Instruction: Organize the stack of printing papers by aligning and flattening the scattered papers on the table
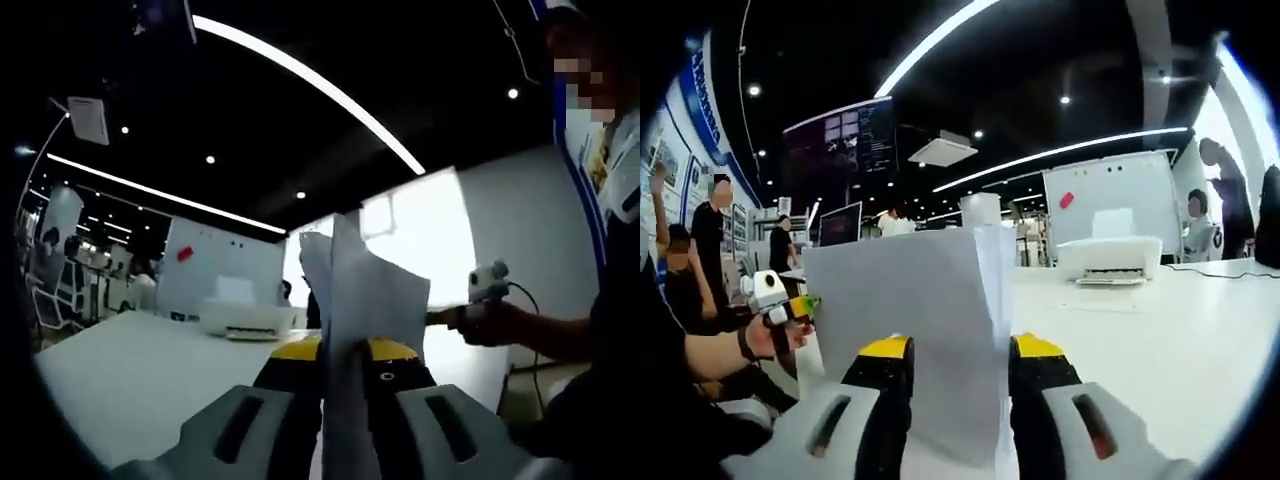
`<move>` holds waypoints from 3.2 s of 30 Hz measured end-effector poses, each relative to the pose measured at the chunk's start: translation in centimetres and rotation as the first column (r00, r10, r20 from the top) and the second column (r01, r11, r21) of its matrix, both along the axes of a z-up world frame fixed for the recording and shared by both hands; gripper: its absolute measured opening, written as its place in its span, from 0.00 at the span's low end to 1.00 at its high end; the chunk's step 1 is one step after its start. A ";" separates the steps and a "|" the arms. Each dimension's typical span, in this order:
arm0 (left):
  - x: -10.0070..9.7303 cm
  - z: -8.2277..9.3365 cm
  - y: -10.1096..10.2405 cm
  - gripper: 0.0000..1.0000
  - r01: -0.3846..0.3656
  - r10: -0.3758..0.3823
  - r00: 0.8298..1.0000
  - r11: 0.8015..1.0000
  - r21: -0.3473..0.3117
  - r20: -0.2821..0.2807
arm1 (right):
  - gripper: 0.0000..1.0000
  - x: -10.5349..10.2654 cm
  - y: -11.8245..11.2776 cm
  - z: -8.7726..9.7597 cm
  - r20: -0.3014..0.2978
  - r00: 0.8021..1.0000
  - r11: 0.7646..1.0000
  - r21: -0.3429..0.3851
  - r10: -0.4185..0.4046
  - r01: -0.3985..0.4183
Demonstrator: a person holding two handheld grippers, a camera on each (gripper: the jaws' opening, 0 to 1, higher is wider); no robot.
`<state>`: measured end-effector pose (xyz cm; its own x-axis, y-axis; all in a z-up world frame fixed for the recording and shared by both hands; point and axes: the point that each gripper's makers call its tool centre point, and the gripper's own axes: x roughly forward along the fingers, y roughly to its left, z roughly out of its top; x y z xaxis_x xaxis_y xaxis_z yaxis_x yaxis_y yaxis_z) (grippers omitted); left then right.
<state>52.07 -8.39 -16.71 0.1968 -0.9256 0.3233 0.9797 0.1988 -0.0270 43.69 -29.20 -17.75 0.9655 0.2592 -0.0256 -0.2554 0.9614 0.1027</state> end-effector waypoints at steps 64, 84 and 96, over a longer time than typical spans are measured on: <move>2.0 -1.0 -10.0 0.06 0.133 -0.036 0.916 0.967 0.217 -0.400 | 0.00 -3.0 -4.7 0.3 -0.236 0.972 0.986 0.154 -0.018 0.056; 3.4 -4.8 -11.5 0.06 0.167 -0.022 0.871 0.953 0.253 -0.491 | 0.00 -1.2 -8.0 -4.1 -0.358 0.931 0.978 0.162 -0.067 0.132; 5.2 -7.3 -12.5 0.06 0.152 0.012 0.861 0.948 0.279 -0.509 | 0.00 0.4 -10.2 -6.9 -0.383 0.916 0.976 0.120 -0.121 0.179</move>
